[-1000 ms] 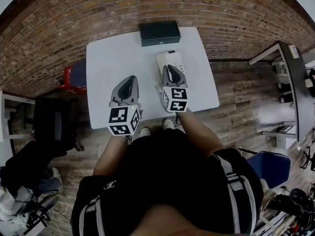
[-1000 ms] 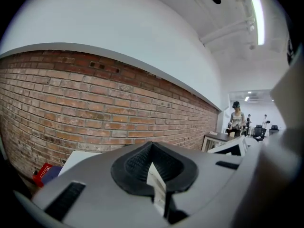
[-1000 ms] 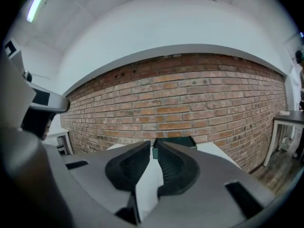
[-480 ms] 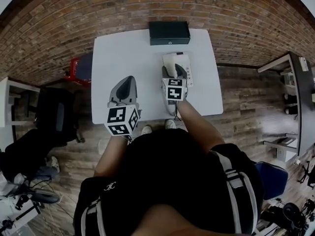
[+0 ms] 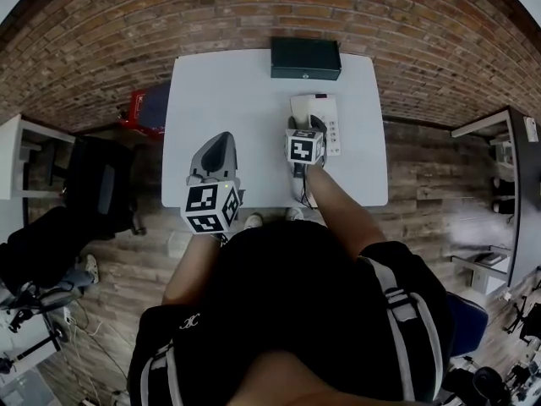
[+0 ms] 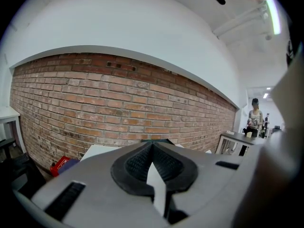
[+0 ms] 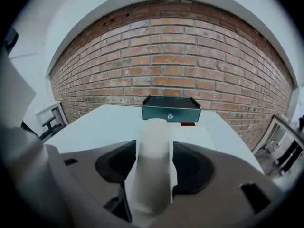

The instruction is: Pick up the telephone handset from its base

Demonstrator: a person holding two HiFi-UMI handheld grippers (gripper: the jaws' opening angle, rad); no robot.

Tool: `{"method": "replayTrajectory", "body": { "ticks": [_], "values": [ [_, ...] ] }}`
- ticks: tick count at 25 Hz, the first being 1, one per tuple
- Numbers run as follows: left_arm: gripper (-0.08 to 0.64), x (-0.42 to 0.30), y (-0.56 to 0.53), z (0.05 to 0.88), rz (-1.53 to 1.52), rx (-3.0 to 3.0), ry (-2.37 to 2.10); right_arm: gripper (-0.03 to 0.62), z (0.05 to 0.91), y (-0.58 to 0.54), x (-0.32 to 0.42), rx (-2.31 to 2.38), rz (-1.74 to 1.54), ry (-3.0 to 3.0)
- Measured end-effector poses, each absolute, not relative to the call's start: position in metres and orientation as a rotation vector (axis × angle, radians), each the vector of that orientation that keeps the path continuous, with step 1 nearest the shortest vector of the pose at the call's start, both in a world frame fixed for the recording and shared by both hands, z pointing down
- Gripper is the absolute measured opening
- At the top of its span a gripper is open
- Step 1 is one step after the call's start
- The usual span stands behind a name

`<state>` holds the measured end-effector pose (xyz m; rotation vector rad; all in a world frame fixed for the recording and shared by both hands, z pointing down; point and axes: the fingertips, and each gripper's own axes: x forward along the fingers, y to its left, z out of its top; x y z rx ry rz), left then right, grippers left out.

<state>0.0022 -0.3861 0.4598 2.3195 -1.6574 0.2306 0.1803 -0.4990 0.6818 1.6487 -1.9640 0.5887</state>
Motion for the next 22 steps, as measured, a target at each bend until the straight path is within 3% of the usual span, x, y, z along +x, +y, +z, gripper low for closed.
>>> {"method": "replayTrajectory", "body": {
  "ticks": [22],
  "values": [
    [0.002,-0.002,-0.390,0.463,0.231,2.321,-1.632,0.202,0.689,-0.493,0.179,1.652,0.593,-1.939]
  ]
}}
